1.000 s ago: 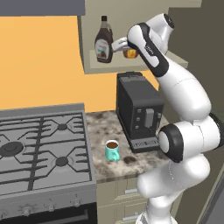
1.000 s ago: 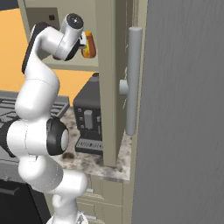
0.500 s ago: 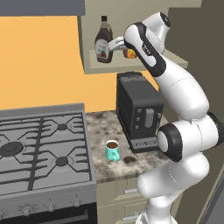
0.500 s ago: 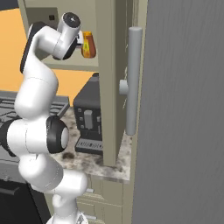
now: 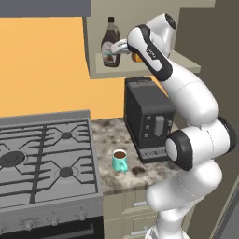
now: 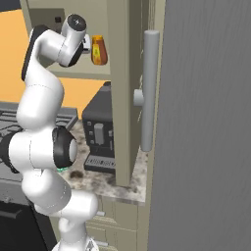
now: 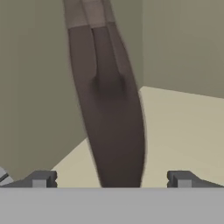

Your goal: Pick the syrup bottle and honey bottle from the cabinet and place them next to the mug.

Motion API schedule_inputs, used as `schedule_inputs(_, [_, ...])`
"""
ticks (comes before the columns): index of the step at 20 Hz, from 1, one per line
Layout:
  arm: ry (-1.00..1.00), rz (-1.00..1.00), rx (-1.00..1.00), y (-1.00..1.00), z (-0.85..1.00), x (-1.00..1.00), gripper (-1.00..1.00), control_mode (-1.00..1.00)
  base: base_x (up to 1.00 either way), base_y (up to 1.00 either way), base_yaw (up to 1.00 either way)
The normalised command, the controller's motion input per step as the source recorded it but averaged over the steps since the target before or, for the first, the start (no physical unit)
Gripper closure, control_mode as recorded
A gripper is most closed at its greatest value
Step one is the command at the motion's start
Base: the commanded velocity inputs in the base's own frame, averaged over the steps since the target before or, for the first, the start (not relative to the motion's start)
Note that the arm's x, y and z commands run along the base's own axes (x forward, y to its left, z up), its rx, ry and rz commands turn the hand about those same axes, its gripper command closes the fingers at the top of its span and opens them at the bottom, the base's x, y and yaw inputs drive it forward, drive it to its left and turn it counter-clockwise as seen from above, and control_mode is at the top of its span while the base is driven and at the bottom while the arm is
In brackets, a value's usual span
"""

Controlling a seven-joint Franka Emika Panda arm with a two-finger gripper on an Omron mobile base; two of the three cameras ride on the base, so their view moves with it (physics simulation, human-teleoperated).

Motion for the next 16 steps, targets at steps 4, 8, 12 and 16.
schedule_inputs(4, [0.00, 0.00, 0.00, 0.06, -0.03, 0.13, -1.00, -1.00, 0.00, 0.00, 0.00])
schedule_inputs(8, [0.00, 0.00, 0.00, 0.02, -0.04, 0.19, -1.00, -1.00, 0.00, 0.00, 0.00])
schedule_inputs(12, [0.00, 0.00, 0.00, 0.00, 0.00, 0.19, -1.00, -1.00, 0.00, 0.00, 0.00])
schedule_inputs(16, [0.00, 0.00, 0.00, 0.04, 0.00, 0.11, -1.00, -1.00, 0.00, 0.00, 0.00])
